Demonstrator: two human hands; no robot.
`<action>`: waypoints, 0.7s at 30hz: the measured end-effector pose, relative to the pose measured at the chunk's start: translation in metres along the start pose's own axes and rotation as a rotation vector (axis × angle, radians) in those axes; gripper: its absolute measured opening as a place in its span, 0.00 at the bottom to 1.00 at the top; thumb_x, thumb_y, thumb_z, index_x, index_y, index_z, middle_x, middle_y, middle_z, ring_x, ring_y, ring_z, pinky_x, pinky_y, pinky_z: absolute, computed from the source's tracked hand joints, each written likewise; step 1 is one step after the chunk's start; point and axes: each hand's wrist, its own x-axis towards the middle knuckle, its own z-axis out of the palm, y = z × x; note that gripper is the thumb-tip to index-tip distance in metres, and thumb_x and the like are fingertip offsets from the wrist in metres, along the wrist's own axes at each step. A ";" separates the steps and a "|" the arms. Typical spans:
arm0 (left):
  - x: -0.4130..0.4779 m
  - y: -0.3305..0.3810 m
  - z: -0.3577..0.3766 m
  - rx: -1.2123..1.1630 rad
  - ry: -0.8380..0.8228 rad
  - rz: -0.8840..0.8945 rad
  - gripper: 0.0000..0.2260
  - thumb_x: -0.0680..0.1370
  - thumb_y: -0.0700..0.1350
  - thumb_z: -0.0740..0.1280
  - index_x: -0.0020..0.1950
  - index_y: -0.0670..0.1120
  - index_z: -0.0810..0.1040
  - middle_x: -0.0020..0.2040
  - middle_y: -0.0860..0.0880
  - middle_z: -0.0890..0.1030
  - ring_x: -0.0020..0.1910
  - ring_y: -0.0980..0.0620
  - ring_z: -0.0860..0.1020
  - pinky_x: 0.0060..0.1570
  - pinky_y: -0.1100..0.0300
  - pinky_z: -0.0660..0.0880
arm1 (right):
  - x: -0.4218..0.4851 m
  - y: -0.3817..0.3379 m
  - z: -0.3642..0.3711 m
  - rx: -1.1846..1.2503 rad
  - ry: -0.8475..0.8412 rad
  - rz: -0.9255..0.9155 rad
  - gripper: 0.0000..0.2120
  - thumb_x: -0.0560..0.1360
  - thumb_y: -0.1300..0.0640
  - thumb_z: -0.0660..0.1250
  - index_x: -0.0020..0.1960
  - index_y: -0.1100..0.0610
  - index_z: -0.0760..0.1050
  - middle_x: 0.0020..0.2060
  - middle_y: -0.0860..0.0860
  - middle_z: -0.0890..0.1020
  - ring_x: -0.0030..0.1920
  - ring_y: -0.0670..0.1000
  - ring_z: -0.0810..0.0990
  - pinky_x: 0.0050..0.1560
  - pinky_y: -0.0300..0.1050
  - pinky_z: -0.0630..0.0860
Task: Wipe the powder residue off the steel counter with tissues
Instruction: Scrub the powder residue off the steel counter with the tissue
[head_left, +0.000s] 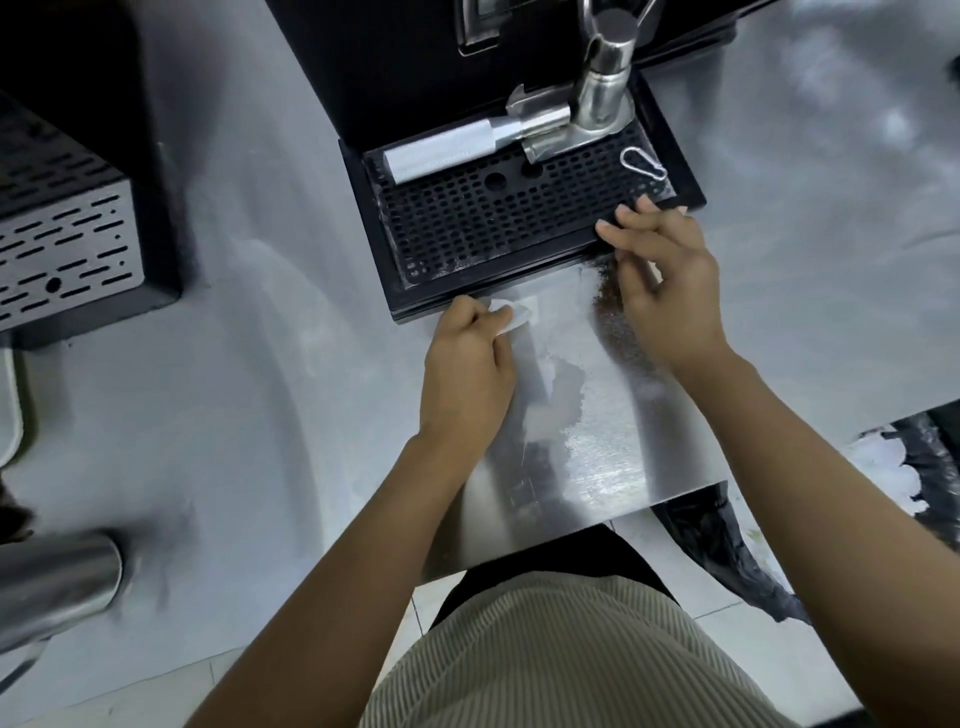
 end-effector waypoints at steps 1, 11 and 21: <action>0.000 0.000 0.000 0.009 -0.006 0.011 0.13 0.76 0.33 0.64 0.58 0.41 0.81 0.48 0.46 0.76 0.42 0.50 0.76 0.50 0.58 0.77 | 0.000 -0.001 0.000 -0.003 0.002 0.000 0.17 0.76 0.72 0.60 0.61 0.61 0.80 0.58 0.50 0.75 0.69 0.51 0.69 0.69 0.68 0.66; 0.001 -0.008 -0.009 -0.038 0.053 -0.035 0.13 0.77 0.34 0.63 0.58 0.42 0.81 0.47 0.49 0.74 0.41 0.60 0.70 0.48 0.74 0.70 | 0.001 -0.001 0.000 -0.020 -0.002 0.011 0.19 0.75 0.72 0.59 0.61 0.61 0.80 0.58 0.49 0.75 0.69 0.50 0.69 0.69 0.66 0.66; 0.002 0.020 0.029 0.045 0.047 0.025 0.13 0.74 0.30 0.63 0.57 0.35 0.79 0.45 0.43 0.75 0.45 0.45 0.75 0.47 0.50 0.77 | 0.000 -0.001 -0.003 -0.037 -0.034 -0.007 0.23 0.73 0.75 0.56 0.62 0.61 0.79 0.60 0.51 0.75 0.70 0.54 0.69 0.70 0.67 0.64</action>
